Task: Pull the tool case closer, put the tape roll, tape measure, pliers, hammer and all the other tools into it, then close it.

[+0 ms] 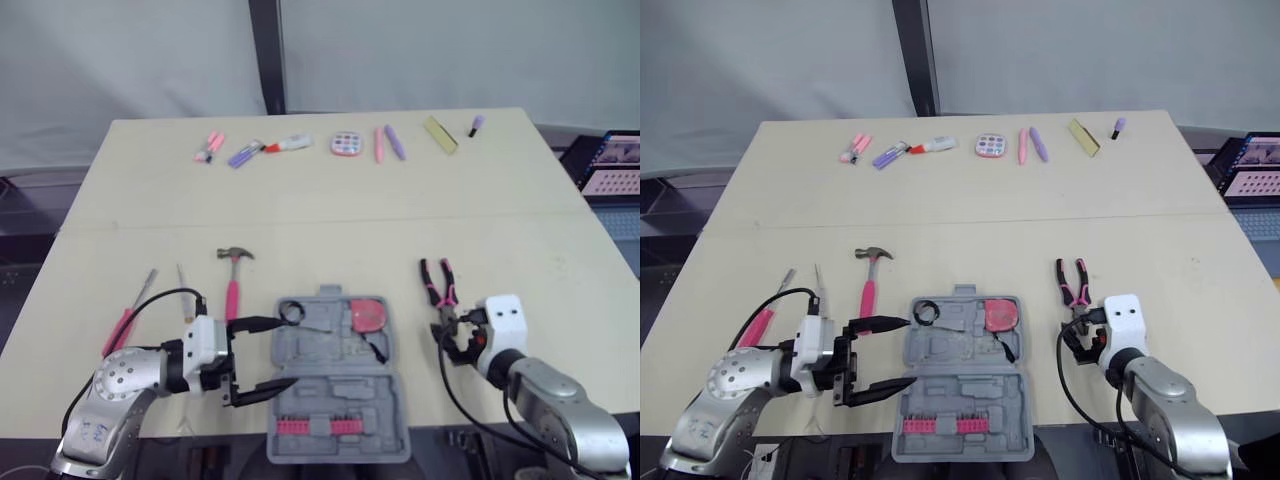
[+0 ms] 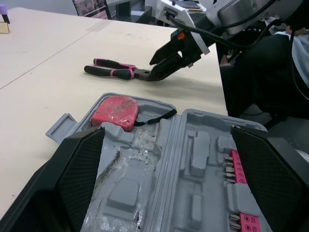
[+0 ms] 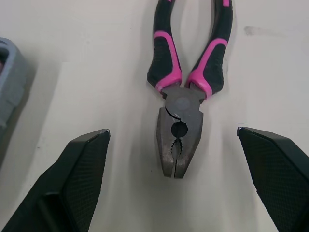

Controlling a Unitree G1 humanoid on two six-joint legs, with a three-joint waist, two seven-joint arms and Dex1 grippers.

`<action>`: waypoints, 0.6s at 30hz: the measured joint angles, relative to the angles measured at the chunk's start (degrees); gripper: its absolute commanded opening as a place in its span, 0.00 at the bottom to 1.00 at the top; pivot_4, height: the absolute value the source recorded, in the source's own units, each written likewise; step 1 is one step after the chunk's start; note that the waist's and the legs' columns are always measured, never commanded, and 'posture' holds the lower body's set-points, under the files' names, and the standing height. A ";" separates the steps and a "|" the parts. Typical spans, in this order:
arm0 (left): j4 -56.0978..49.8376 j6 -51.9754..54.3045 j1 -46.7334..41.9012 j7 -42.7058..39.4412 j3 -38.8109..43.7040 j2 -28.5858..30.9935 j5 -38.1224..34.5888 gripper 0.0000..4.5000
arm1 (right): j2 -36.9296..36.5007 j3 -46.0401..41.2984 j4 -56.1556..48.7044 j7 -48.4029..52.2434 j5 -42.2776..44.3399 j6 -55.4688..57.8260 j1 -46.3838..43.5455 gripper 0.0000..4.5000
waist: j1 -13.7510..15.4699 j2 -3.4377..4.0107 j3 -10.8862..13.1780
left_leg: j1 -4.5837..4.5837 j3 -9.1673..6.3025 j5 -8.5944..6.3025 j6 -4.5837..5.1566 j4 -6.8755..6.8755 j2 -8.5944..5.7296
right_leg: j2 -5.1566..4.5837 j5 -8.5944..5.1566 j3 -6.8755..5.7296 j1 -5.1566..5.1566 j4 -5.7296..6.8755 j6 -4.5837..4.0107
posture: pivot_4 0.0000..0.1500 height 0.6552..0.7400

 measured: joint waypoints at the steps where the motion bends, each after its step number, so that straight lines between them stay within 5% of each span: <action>1: 0.03 -0.06 -0.08 0.17 -0.08 -0.22 0.16 1.00 | 0.14 0.03 0.85 -0.30 -0.49 0.00 -0.58 0.99 | 0.00 0.01 0.00 | 0.00 0.00 0.00 0.00 0.00 0.00 | 0.00 0.00 0.00 -0.02 0.02 0.00 | 1.00 1.00; 18: 0.13 -0.14 -0.79 1.91 -1.33 -0.78 1.77 1.00 | 2.35 1.50 6.74 -1.42 -2.30 -0.07 -6.60 0.99 | -0.17 0.06 -0.01 | 0.00 0.01 0.00 0.00 0.01 0.00 | 0.00 0.00 0.01 -0.15 0.27 0.00 | 1.00 1.00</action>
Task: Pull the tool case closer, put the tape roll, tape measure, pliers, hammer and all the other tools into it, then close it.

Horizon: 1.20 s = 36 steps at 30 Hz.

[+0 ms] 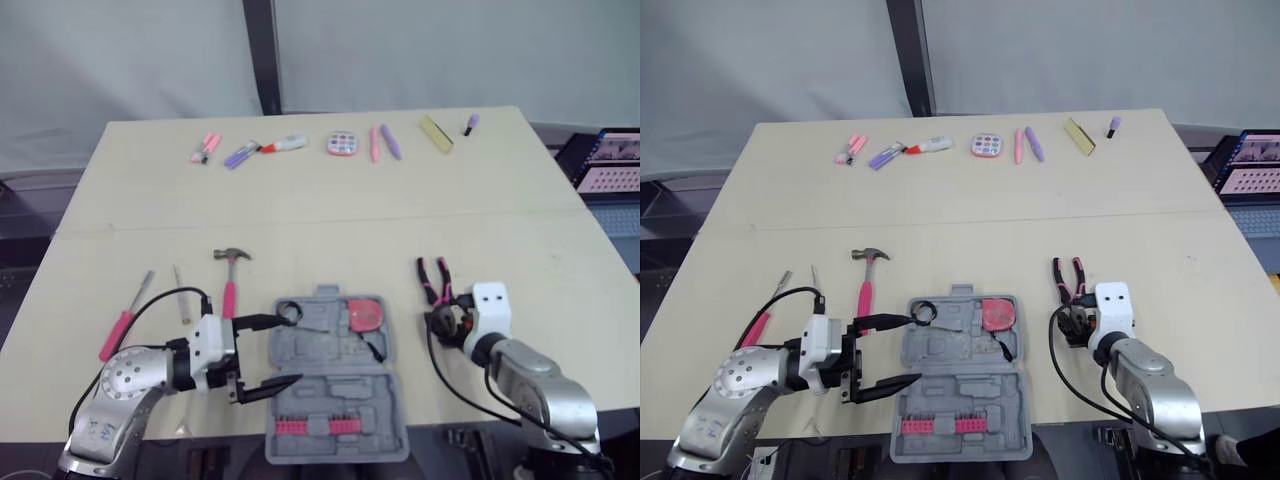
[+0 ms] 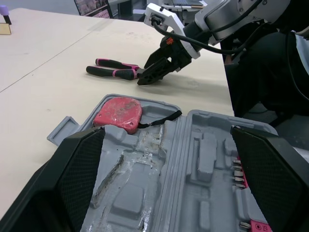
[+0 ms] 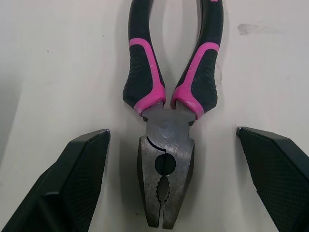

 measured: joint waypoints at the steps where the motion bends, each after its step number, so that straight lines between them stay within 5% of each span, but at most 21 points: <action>1: 0.02 0.00 -0.12 0.05 -0.24 -0.09 0.09 1.00 | 0.02 0.00 0.00 -0.01 -0.01 0.02 -0.01 0.99 | 0.00 0.00 0.00 | 0.00 0.00 0.00 0.00 0.00 0.00 | 0.00 0.00 0.00 0.00 0.00 0.00 | 1.00 1.00; 4: 0.27 0.00 -0.59 0.34 -0.95 -0.75 0.31 1.00 | 0.09 0.02 0.00 -0.02 -0.04 0.03 -0.03 0.99 | -0.02 0.00 -0.01 | 0.00 0.00 0.00 0.00 0.00 0.00 | 0.00 0.00 0.00 0.00 0.01 0.00 | 1.00 1.00; 6: 0.80 0.00 -0.99 0.70 -1.26 -0.88 0.53 1.00 | 0.12 0.09 0.00 -0.04 -0.14 0.06 -0.11 0.88 | -0.05 0.00 -0.01 | 0.00 0.00 0.00 0.00 0.00 0.00 | 0.00 0.00 0.00 -0.02 0.02 0.00 | 1.00 1.00; 12: 1.53 -0.24 -1.26 1.20 -2.45 -1.93 1.69 1.00 | 0.43 0.90 0.61 -0.04 -1.00 0.02 -1.14 0.25 | -0.35 0.01 -0.01 | -0.01 0.01 0.00 0.00 -0.01 0.00 | 0.00 0.00 0.00 -0.11 0.15 0.00 | 1.00 1.00; 13: 1.59 -0.32 -1.34 1.22 -2.52 -1.97 1.77 1.00 | 0.47 1.00 0.66 -0.04 -1.03 0.06 -1.28 0.21 | -0.39 0.01 -0.01 | -0.01 0.01 0.00 0.00 -0.01 0.00 | 0.00 0.00 0.00 -0.11 0.15 0.00 | 1.00 1.00; 27: 1.98 -0.62 -2.60 1.16 -3.07 -2.43 2.13 1.00 | -0.89 0.82 -0.48 0.35 -0.34 3.05 -2.70 0.21 | -1.05 0.13 0.03 | -0.06 0.02 0.00 0.00 0.00 -0.02 | -0.01 0.00 0.01 -0.16 0.17 0.00 | 1.00 1.00; 36: 2.00 -0.01 -3.44 0.45 -1.71 -0.78 1.41 1.00 | -17.55 3.57 -11.21 12.56 5.97 8.25 -7.20 0.21 | -1.05 0.32 0.13 | -0.16 0.11 0.01 0.01 -0.01 0.00 | 0.00 0.00 0.03 -0.25 0.15 0.00 | 1.00 1.00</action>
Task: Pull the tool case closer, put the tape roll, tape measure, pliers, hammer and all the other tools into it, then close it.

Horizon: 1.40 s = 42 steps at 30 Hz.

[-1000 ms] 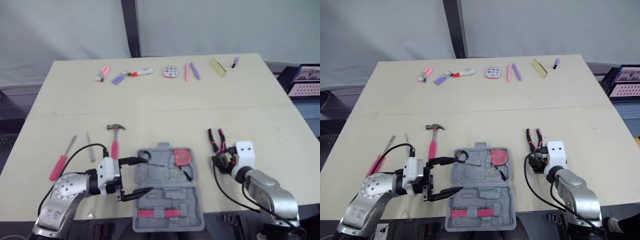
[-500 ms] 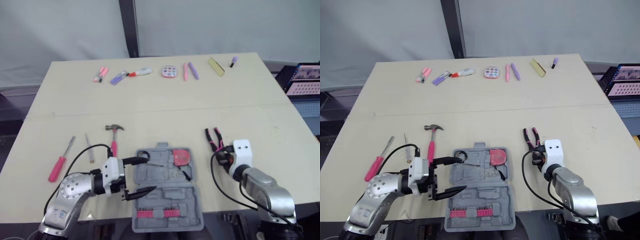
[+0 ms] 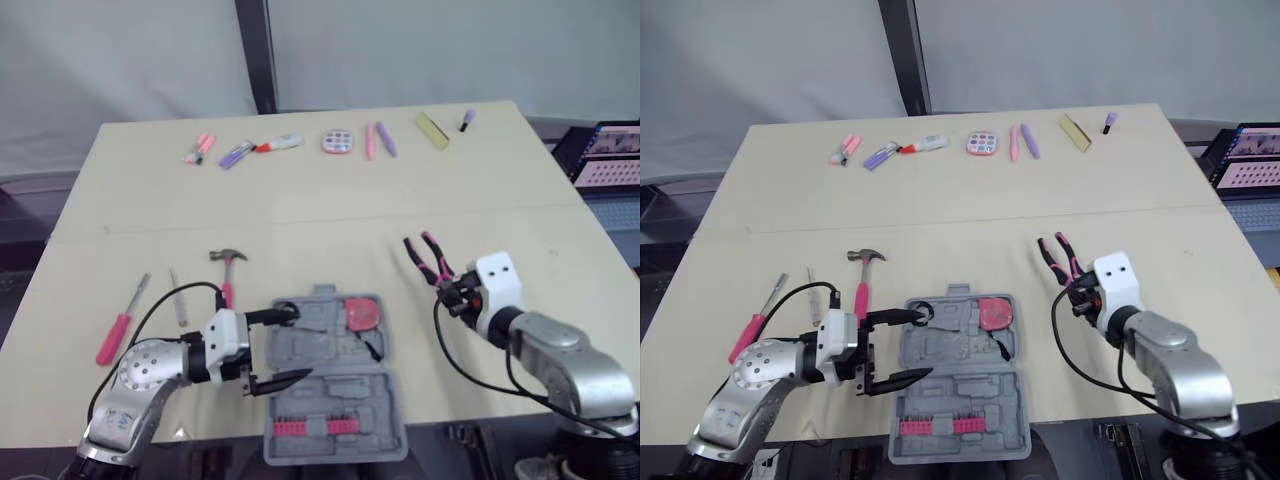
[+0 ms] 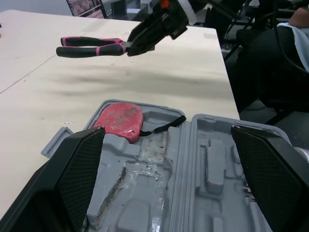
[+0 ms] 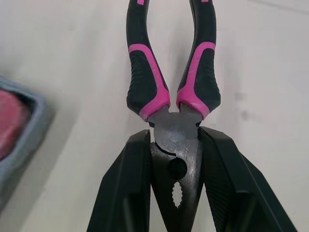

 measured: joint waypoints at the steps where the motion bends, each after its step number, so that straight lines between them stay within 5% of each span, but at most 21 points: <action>1: 0.00 0.10 0.00 -0.07 0.63 0.31 -0.25 1.00 | -1.33 0.31 -1.00 1.35 1.07 0.81 -0.60 0.21 | 0.01 -0.01 0.00 | 0.00 -0.01 0.00 0.00 -0.01 0.00 | 0.01 0.00 -0.01 0.00 -0.01 0.00 | 1.00 1.00; 8: -0.03 0.67 1.98 -1.08 5.63 3.30 -2.63 1.00 | -15.01 9.11 -5.33 15.44 9.05 6.01 -11.04 0.21 | -0.02 -0.02 0.01 | -0.04 -0.01 0.00 0.01 0.02 0.04 | 0.00 0.00 -0.03 0.01 -0.14 0.00 | 1.00 1.00; 18: -0.31 0.06 8.45 -1.62 11.17 4.70 -3.67 1.00 | -15.01 22.74 -6.67 21.03 14.83 13.17 -25.03 0.21 | 0.36 -0.17 0.10 | -0.08 -0.06 0.00 0.01 0.05 -0.01 | -0.10 0.00 -0.05 -0.05 -0.19 -0.01 | 1.00 1.00; 30: -0.58 -4.26 17.55 -1.68 14.33 4.43 -3.57 1.00 | -12.97 43.49 -3.46 23.89 4.78 4.90 -34.18 0.21 | 0.07 -0.27 0.12 | -0.11 -0.02 0.00 0.01 0.06 -0.01 | -0.15 0.00 -0.07 -0.23 -0.17 -0.01 | 1.00 1.00; 42: -0.62 -5.31 20.30 -1.32 16.69 4.40 -3.68 1.00 | -4.62 50.61 6.84 24.94 -4.06 -0.48 -37.17 0.21 | -0.15 -0.27 0.12 | -0.10 -0.03 0.00 0.00 0.02 -0.01 | -0.14 0.00 -0.09 -0.31 -0.09 -0.01 | 1.00 1.00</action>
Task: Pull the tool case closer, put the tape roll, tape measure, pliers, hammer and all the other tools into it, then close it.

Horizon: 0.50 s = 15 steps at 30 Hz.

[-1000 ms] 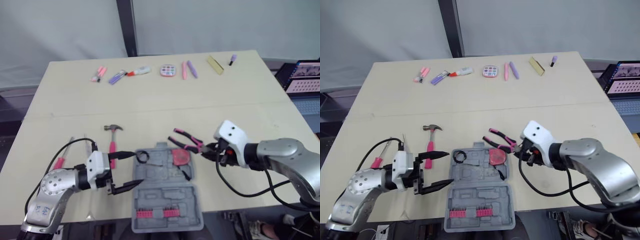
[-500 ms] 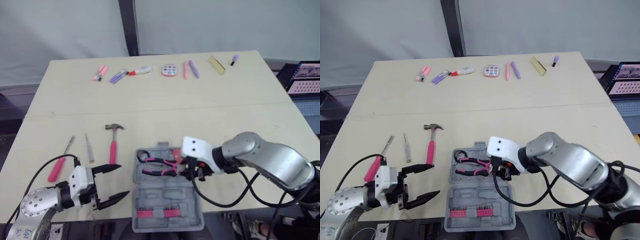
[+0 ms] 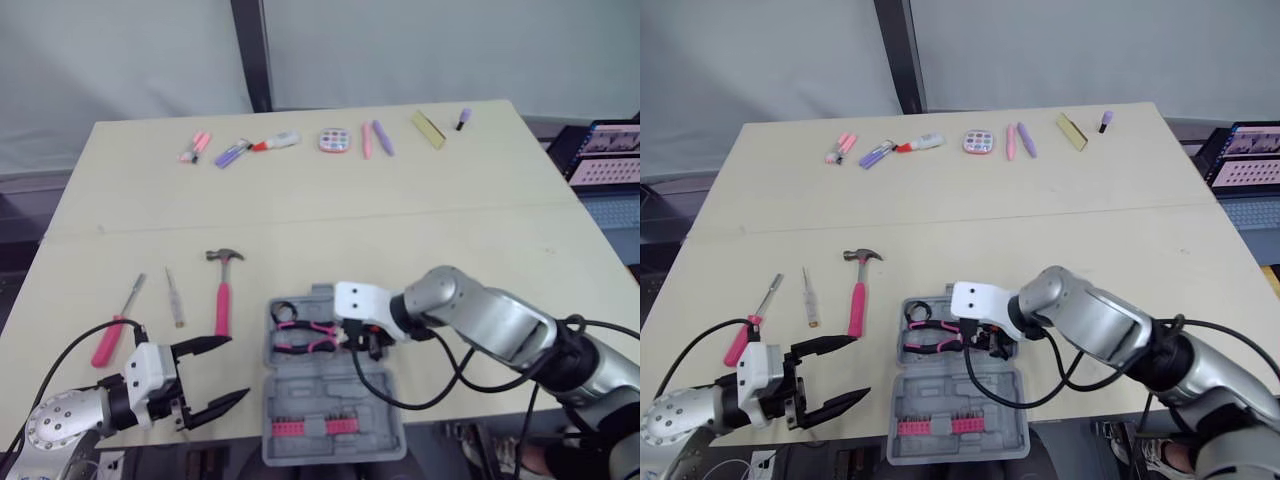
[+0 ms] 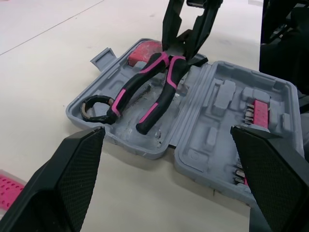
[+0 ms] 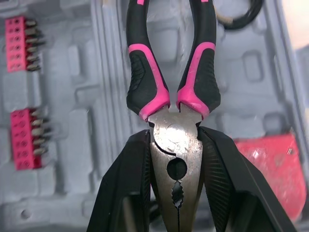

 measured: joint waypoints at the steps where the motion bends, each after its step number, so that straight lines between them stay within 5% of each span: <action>1: -0.23 0.12 0.11 0.38 0.28 0.01 -0.01 1.00 | 0.35 0.65 0.57 0.45 -0.73 -0.48 -0.08 0.21 | 0.00 0.00 0.00 | 0.00 0.00 0.00 0.00 0.00 0.00 | 0.00 0.00 0.00 0.00 0.01 0.00 | 1.00 1.00; 15: -4.52 2.26 3.14 2.09 2.28 0.22 -0.01 1.00 | 2.07 2.77 4.76 6.38 -6.47 -6.45 -0.33 0.21 | -0.02 0.00 0.00 | 0.00 -0.01 -0.01 -0.01 -0.02 0.00 | 0.00 0.00 0.00 -0.01 0.00 0.00 | 1.00 1.00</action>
